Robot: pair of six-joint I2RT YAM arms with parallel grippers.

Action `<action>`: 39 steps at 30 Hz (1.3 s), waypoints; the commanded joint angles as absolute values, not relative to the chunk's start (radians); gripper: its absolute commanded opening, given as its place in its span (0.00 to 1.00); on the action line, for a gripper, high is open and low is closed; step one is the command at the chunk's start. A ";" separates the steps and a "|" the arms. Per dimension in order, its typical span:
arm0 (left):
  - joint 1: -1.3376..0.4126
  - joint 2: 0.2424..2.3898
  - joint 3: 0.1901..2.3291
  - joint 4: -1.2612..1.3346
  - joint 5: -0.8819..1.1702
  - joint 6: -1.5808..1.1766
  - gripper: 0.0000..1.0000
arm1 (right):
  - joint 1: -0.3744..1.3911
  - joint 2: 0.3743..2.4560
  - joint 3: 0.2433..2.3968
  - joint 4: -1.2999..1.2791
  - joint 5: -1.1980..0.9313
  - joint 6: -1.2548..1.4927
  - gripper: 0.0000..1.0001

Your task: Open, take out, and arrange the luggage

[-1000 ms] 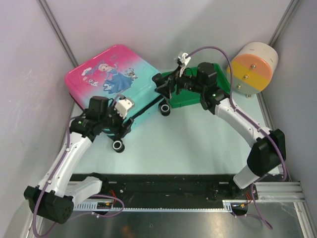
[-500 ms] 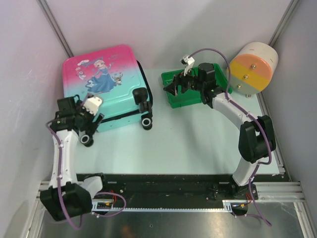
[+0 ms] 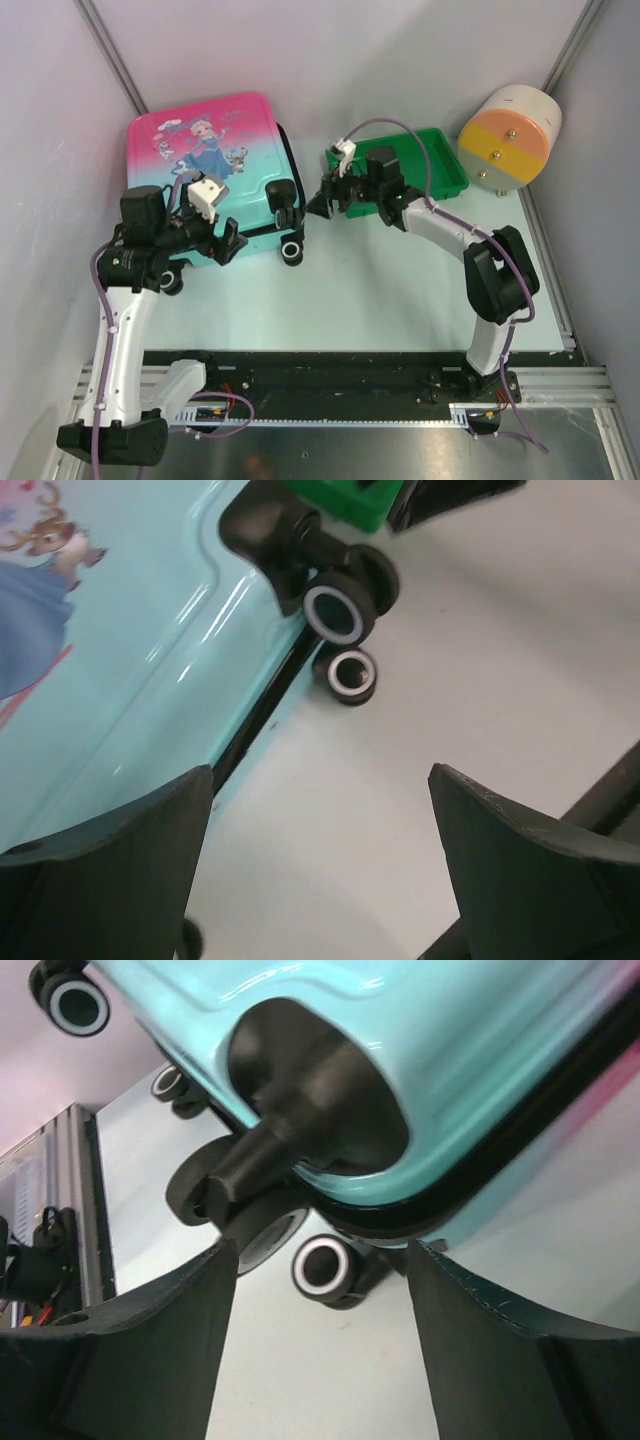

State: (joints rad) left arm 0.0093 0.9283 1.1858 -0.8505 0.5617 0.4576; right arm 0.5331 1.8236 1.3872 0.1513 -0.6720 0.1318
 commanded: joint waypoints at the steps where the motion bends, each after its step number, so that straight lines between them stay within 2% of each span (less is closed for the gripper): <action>1: -0.028 0.974 1.207 -0.790 0.608 0.262 0.95 | 0.587 1.858 1.385 0.245 -0.726 0.150 0.74; 12: -0.026 0.965 1.143 -0.730 0.348 0.235 0.95 | 0.666 1.848 1.391 0.284 -0.697 0.233 0.87; 16: -0.025 0.940 1.118 -0.726 0.296 0.226 0.96 | 0.739 1.867 1.437 0.163 -0.496 0.118 0.88; 19: -0.020 0.914 1.100 -0.726 0.298 0.207 0.96 | 0.772 1.897 1.497 0.069 -0.343 0.078 0.82; 21: -0.017 0.905 1.079 -0.724 0.290 0.198 0.96 | 0.781 1.924 1.528 0.006 -0.299 0.071 0.69; 22: -0.017 0.897 1.069 -0.724 0.282 0.196 0.96 | 0.781 1.924 1.535 -0.027 -0.295 0.075 0.56; 24: -0.011 0.893 1.043 -0.719 0.253 0.193 0.96 | 0.781 1.908 1.532 -0.032 -0.288 0.084 0.48; 25: -0.003 0.893 1.034 -0.716 0.242 0.192 0.96 | 0.781 1.899 1.526 -0.025 -0.291 0.086 0.34; 27: 0.000 0.896 1.016 -0.713 0.229 0.195 0.95 | 0.784 1.865 1.490 -0.015 -0.287 0.087 0.18; 28: 0.043 0.906 1.012 -0.707 0.230 0.198 0.95 | 0.788 1.858 1.476 -0.009 -0.287 0.086 0.00; 34: 0.115 0.930 1.000 -0.696 0.297 0.224 0.93 | 0.814 1.810 1.393 -0.017 -0.304 0.074 0.00; 35: 0.117 0.917 0.999 -0.698 0.316 0.238 0.93 | 0.810 1.807 1.385 -0.009 -0.323 0.083 0.03; 36: 0.118 0.907 0.996 -0.696 0.337 0.245 0.93 | 0.808 1.802 1.381 -0.008 -0.372 0.081 0.14; 37: 0.118 0.893 0.996 -0.698 0.378 0.255 0.94 | 0.807 1.796 1.381 -0.009 -0.383 0.089 0.36; 39: 0.118 0.849 1.005 -0.696 0.399 0.258 0.95 | 0.789 1.783 1.381 0.038 -0.406 0.126 0.52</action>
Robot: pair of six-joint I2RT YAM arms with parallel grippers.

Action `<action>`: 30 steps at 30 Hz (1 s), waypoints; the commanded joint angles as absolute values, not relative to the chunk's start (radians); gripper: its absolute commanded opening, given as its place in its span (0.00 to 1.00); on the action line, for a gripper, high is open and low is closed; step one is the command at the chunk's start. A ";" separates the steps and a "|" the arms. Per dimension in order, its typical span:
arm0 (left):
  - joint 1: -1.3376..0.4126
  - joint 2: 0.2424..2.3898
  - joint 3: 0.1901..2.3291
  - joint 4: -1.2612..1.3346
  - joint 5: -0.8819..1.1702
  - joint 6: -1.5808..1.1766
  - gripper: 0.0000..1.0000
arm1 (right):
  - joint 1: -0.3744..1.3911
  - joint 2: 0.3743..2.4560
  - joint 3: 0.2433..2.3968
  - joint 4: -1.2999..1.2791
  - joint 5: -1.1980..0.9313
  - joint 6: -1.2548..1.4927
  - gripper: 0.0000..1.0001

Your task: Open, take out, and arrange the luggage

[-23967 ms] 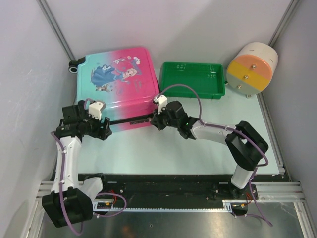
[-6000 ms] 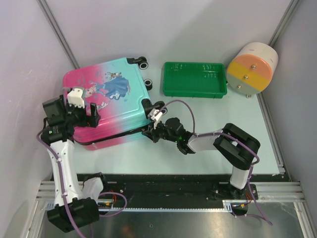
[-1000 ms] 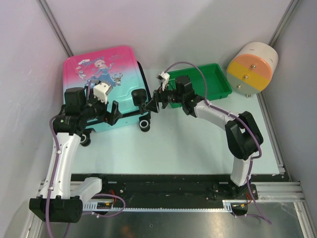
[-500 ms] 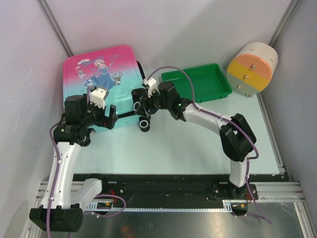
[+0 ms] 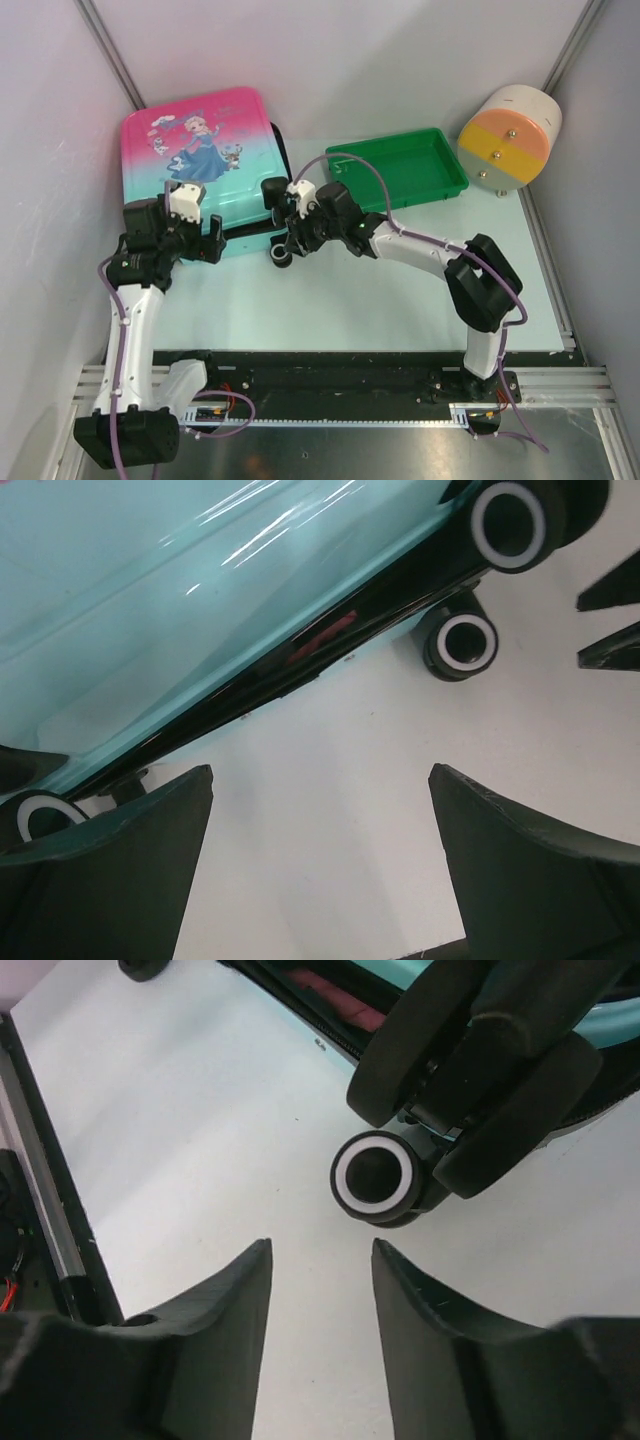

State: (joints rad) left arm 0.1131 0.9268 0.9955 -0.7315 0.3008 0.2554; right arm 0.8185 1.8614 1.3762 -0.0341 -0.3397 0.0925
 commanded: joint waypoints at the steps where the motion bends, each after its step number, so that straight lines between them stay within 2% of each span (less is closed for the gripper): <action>1: 0.118 0.833 1.011 -0.699 0.406 0.256 0.96 | 0.784 1.760 1.381 0.058 -0.405 0.138 0.62; 5: 0.118 0.776 1.031 -0.703 0.385 0.255 0.96 | 0.778 1.704 1.382 0.081 -0.315 0.140 0.73; 7: 0.118 0.755 1.040 -0.703 0.373 0.250 0.97 | 0.785 1.700 1.390 0.093 -0.203 0.123 0.79; 10: 0.118 0.756 1.057 -0.701 0.316 0.215 0.97 | 0.792 1.732 1.414 0.094 -0.132 0.107 0.80; 11: 0.118 0.755 1.060 -0.703 0.301 0.206 0.97 | 0.798 1.768 1.448 0.091 -0.121 0.112 0.81; 12: 0.118 0.755 1.065 -0.703 0.269 0.196 0.97 | 0.810 1.791 1.486 0.075 -0.024 0.121 0.81; 15: 0.120 0.752 1.075 -0.698 0.242 0.170 0.97 | 0.853 1.929 1.690 -0.119 0.128 0.176 0.85; 20: 0.118 0.749 1.054 -0.689 0.224 0.146 0.97 | 0.879 1.968 1.723 -0.118 0.101 0.206 0.91; 23: 0.118 0.752 1.046 -0.680 0.190 0.135 0.97 | 0.896 1.999 1.747 -0.155 0.173 0.198 0.90; 26: 0.118 0.758 1.034 -0.672 0.175 0.132 0.97 | 0.900 2.020 1.736 -0.156 0.193 0.198 0.84; 29: 0.120 0.778 1.022 -0.664 0.150 0.130 0.97 | 0.902 2.040 1.733 -0.160 0.195 0.199 0.76; 30: 0.121 0.781 1.017 -0.661 0.146 0.132 0.97 | 0.900 2.043 1.732 -0.155 0.187 0.193 0.68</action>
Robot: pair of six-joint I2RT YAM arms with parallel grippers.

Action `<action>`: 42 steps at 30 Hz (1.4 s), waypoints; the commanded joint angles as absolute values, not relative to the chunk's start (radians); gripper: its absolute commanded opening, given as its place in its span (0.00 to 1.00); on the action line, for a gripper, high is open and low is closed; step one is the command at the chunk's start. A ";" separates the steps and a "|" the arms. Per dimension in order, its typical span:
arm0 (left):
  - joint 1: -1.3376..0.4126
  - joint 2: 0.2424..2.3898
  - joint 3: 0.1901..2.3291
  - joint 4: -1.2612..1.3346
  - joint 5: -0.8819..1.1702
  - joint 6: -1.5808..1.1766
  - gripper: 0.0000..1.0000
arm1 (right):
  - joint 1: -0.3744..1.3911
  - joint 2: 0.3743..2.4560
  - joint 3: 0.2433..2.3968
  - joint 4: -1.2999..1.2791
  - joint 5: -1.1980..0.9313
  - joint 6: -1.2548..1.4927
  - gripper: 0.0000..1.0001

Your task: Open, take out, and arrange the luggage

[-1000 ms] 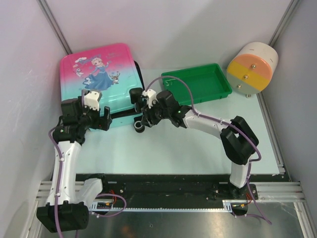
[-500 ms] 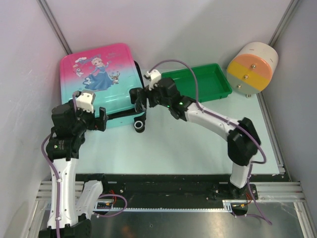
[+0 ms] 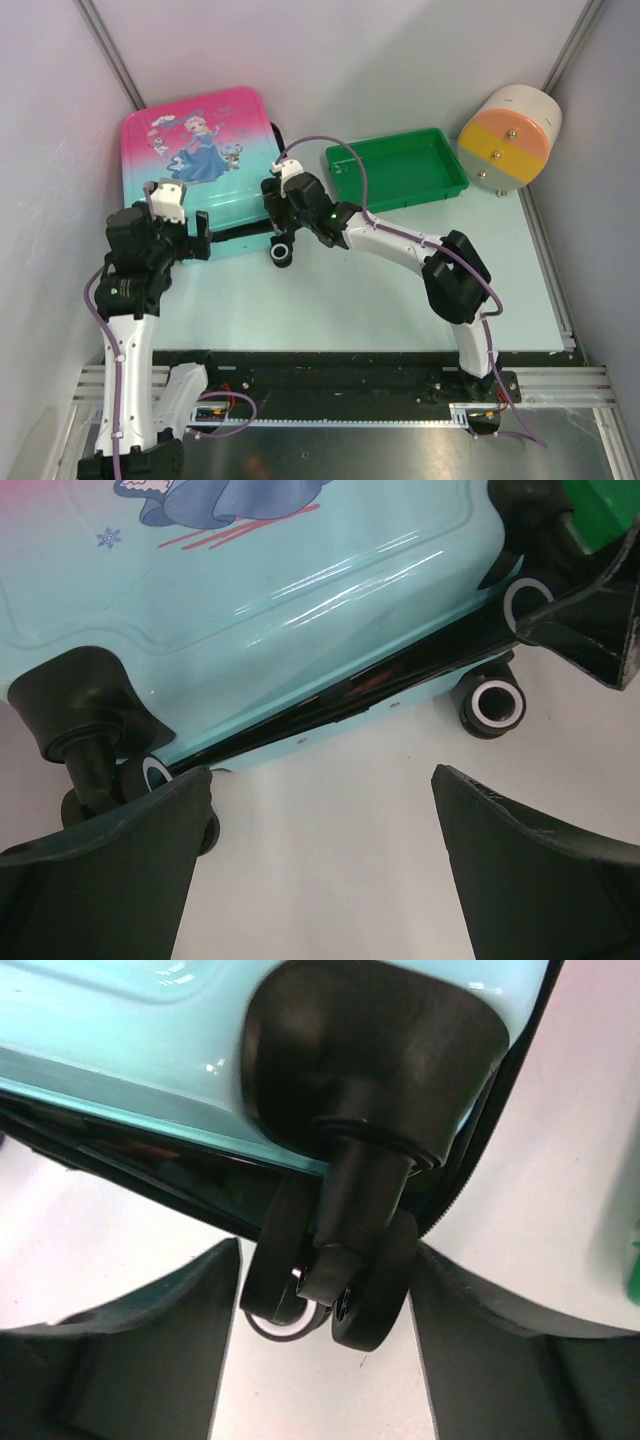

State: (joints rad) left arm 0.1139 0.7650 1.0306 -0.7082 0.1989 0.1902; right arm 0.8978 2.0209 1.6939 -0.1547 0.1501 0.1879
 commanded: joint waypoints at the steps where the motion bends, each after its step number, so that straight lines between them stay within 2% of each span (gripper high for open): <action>1: 0.127 0.794 1.012 -0.660 0.140 0.135 0.97 | 0.897 2.048 1.733 -0.158 0.180 0.196 0.62; 2: 0.132 0.799 1.003 -0.658 0.135 0.137 0.98 | 0.893 2.046 1.733 -0.160 0.146 0.199 0.54; 3: 0.143 0.807 0.999 -0.655 0.135 0.137 0.97 | 0.887 2.043 1.730 -0.161 0.137 0.205 0.36; 6: 0.169 0.845 0.979 -0.640 0.149 0.140 0.97 | 0.887 2.007 1.695 -0.172 0.118 0.222 0.00; 15: 0.179 0.986 0.943 -0.549 0.202 0.219 0.96 | 0.951 1.714 1.346 -0.213 0.172 0.394 0.00; 21: 0.176 1.095 0.971 -0.482 0.267 0.255 0.93 | 1.034 1.651 1.293 -0.170 0.164 0.485 0.00; 24: 0.176 1.153 1.002 -0.457 0.285 0.282 0.94 | 1.045 1.660 1.302 -0.046 0.120 0.450 0.01; 25: 0.176 1.163 1.020 -0.453 0.297 0.288 0.94 | 1.043 1.670 1.318 -0.014 0.115 0.436 0.14; 26: 0.176 1.167 1.032 -0.451 0.299 0.288 0.94 | 1.034 1.681 1.345 -0.020 0.118 0.420 0.41; 27: 0.178 1.166 1.045 -0.453 0.307 0.285 0.94 | 1.023 1.699 1.388 -0.031 0.104 0.425 0.52; 28: 0.179 1.154 1.064 -0.453 0.336 0.279 0.95 | 1.014 1.703 1.402 -0.038 0.082 0.423 0.60; 29: 0.176 1.132 1.069 -0.454 0.354 0.258 0.95 | 0.994 1.698 1.408 -0.038 0.068 0.413 0.72; 31: 0.172 1.036 1.068 -0.460 0.444 0.232 0.97 | 0.973 1.663 1.410 -0.049 0.037 0.402 0.82; 33: 0.152 0.921 1.045 -0.462 0.472 0.196 0.97 | 0.930 1.632 1.410 -0.066 0.008 0.385 0.86; 34: 0.109 0.889 1.037 -0.469 0.471 0.192 0.98 | 0.911 1.594 1.407 -0.084 -0.026 0.382 0.94; 37: 0.010 0.796 1.008 -0.486 0.427 0.158 0.98 | 0.848 1.522 1.378 -0.095 -0.086 0.356 0.98; 42: -0.152 0.793 0.992 -0.483 0.419 0.063 0.98 | 0.738 1.471 1.321 -0.126 -0.066 0.301 0.99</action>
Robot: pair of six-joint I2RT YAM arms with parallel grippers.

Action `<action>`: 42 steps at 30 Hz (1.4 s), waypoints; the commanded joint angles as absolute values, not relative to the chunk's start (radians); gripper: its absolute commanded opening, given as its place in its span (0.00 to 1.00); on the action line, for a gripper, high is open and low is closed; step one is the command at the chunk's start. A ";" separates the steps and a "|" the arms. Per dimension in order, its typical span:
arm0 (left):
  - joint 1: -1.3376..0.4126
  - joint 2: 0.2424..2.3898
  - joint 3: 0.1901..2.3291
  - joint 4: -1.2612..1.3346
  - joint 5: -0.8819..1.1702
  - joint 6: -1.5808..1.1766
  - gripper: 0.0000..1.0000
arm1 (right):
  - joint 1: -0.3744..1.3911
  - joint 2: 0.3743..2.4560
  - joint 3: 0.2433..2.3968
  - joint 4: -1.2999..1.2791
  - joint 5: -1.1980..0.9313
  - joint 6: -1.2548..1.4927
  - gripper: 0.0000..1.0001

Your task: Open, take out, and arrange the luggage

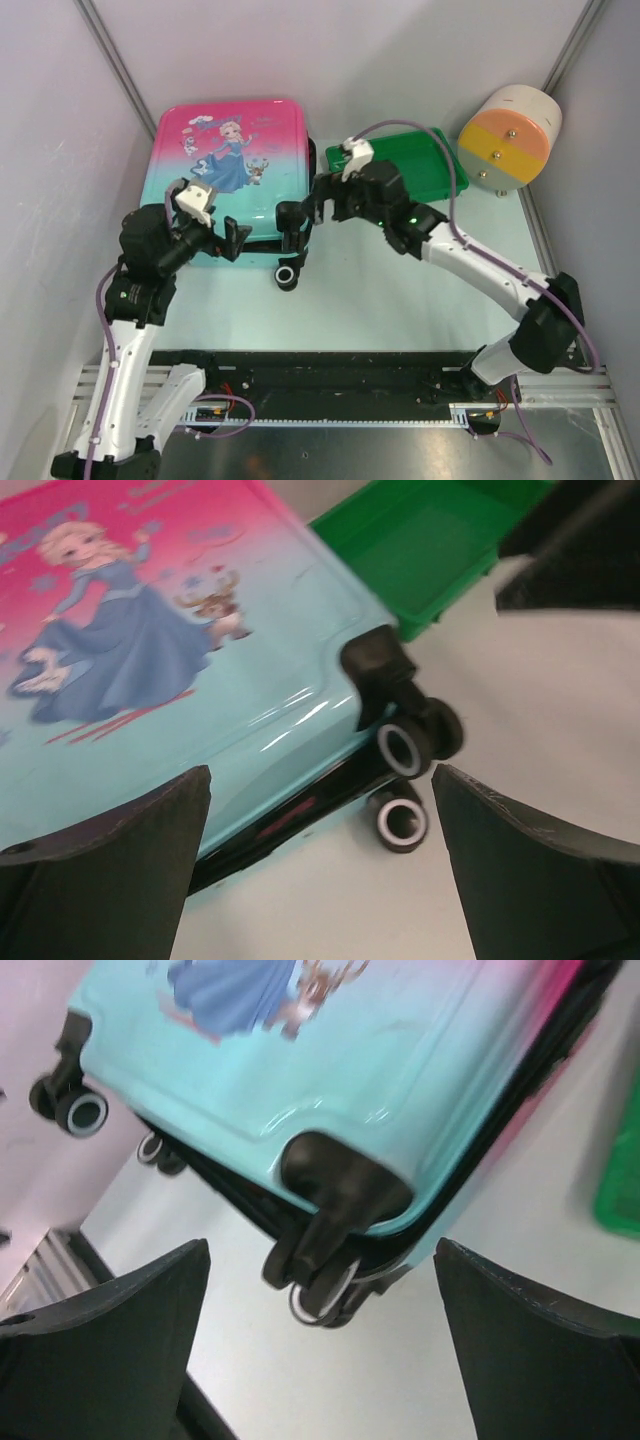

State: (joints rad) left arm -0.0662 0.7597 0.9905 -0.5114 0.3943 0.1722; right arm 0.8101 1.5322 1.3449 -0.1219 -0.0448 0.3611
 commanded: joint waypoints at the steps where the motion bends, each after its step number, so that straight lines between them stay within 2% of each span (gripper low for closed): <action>1: -0.203 0.802 0.992 -0.480 0.410 0.051 1.00 | 0.717 1.465 1.307 -0.124 -0.064 0.299 0.99; 5: -0.345 0.870 0.982 -0.433 0.249 -0.021 1.00 | 0.634 1.442 1.249 -0.117 -0.061 0.269 0.98; 9: -0.526 0.959 0.982 -0.402 0.002 -0.115 1.00 | 0.577 1.419 1.200 -0.110 -0.044 0.232 0.98; 10: -0.596 0.983 0.983 -0.399 -0.117 -0.153 1.00 | 0.568 1.416 1.194 -0.109 -0.043 0.230 0.98; 13: -0.685 1.067 0.994 -0.387 -0.279 -0.204 1.00 | 0.534 1.405 1.169 -0.112 -0.061 0.235 0.98; 20: -0.798 1.244 1.012 -0.390 -0.466 -0.262 0.98 | 0.508 1.401 1.146 -0.092 -0.090 0.238 0.98; 23: -0.804 1.308 1.028 -0.391 -0.507 -0.281 0.89 | 0.503 1.407 1.144 -0.075 -0.101 0.241 0.98; 24: -0.802 1.322 1.037 -0.391 -0.518 -0.279 0.82 | 0.500 1.410 1.144 -0.072 -0.104 0.241 0.98; 26: -0.796 1.342 1.046 -0.393 -0.534 -0.278 0.74 | 0.500 1.413 1.144 -0.061 -0.124 0.242 0.98; 27: -0.792 1.342 1.060 -0.393 -0.528 -0.276 0.64 | 0.500 1.416 1.144 -0.060 -0.129 0.245 0.98; 29: -0.778 1.316 1.075 -0.390 -0.523 -0.265 0.50 | 0.500 1.420 1.144 -0.045 -0.146 0.247 0.98; 30: -0.773 1.301 1.091 -0.391 -0.517 -0.258 0.32 | 0.499 1.424 1.144 -0.040 -0.152 0.248 0.97; 32: -0.772 1.264 1.107 -0.388 -0.509 -0.224 0.15 | 0.500 1.428 1.144 -0.022 -0.163 0.249 0.97; 33: -0.770 1.221 1.126 -0.390 -0.497 -0.212 0.00 | 0.500 1.437 1.144 -0.014 -0.170 0.247 0.97; 38: -0.762 1.060 1.155 -0.373 -0.446 -0.135 0.00 | 0.502 1.471 1.144 0.079 -0.205 0.219 0.94; 41: -0.750 0.964 1.170 -0.362 -0.414 -0.088 0.00 | 0.509 1.505 1.144 0.151 -0.251 0.225 0.86; 42: -0.747 0.944 1.170 -0.357 -0.408 -0.062 0.00 | 0.515 1.512 1.146 0.175 -0.264 0.238 0.78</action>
State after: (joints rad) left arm -0.7723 1.0733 1.0882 -0.4797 -0.4213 -0.1894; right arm 0.5037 1.4769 1.1427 0.0250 -0.1951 0.2375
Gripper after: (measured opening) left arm 0.517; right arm 0.882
